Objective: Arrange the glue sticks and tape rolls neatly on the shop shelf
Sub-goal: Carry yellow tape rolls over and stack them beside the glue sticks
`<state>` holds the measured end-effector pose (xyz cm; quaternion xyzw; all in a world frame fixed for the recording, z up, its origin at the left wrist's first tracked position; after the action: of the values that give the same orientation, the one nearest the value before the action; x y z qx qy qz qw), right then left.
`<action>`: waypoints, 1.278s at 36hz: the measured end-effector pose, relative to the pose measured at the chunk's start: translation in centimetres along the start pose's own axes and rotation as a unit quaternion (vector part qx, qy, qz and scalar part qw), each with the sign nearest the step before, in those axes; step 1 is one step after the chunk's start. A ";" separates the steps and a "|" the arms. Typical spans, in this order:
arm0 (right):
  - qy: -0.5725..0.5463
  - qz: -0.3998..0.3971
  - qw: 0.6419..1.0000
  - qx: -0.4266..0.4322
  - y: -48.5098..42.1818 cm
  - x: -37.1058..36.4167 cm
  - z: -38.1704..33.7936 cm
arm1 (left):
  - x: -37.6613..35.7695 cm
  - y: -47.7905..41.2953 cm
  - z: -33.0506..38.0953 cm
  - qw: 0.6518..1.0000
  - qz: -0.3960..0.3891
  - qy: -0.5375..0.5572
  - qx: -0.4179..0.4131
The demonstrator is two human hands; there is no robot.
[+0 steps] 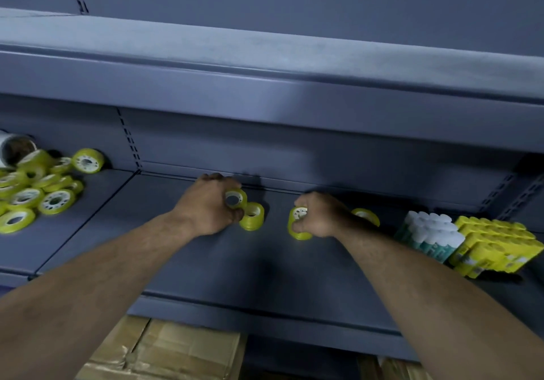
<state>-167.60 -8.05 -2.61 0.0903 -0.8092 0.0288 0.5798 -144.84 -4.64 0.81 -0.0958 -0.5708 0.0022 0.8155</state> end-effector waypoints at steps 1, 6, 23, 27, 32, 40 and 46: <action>0.000 -0.003 1.000 0.000 0.0 0.0 0.0 | -0.1 -0.1 -0.1 1.000 -0.001 0.002 0.000; 0.008 -0.011 1.000 0.012 0.0 -0.1 -0.3 | -0.4 -0.5 -0.4 1.000 0.011 0.000 0.003; 0.089 -0.006 0.994 0.057 0.3 -0.3 -1.8 | -1.6 -1.1 -1.1 1.000 0.001 0.012 -0.009; 0.087 -0.020 0.994 0.063 0.3 -0.3 -2.0 | -1.6 -1.2 -1.4 1.000 -0.001 0.011 -0.008; 0.069 -0.032 0.996 0.053 0.1 -0.4 -2.0 | -1.6 -1.3 -1.6 1.000 -0.002 0.013 -0.011; 0.072 -0.058 0.994 0.061 0.1 -0.7 -2.1 | -1.1 -0.8 -1.1 1.000 0.000 0.017 -0.004; 0.084 -0.053 0.993 0.066 0.1 -0.6 -2.3 | -1.0 -0.5 -0.7 1.000 -0.008 0.013 -0.006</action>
<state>-165.32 -7.53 -2.46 0.1688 -0.7479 0.0591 0.6393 -144.61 -5.34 -0.24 -0.0959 -0.5605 -0.0091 0.8225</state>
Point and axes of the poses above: each hand's wrist, its own y-axis away from the middle knuckle, its own x-axis out of the back of the hand, z = x × y, the point moved 7 cm from there along -y, towards the middle knuckle, and after that the axes turned 4 degrees about z, right-handed, at the moved point
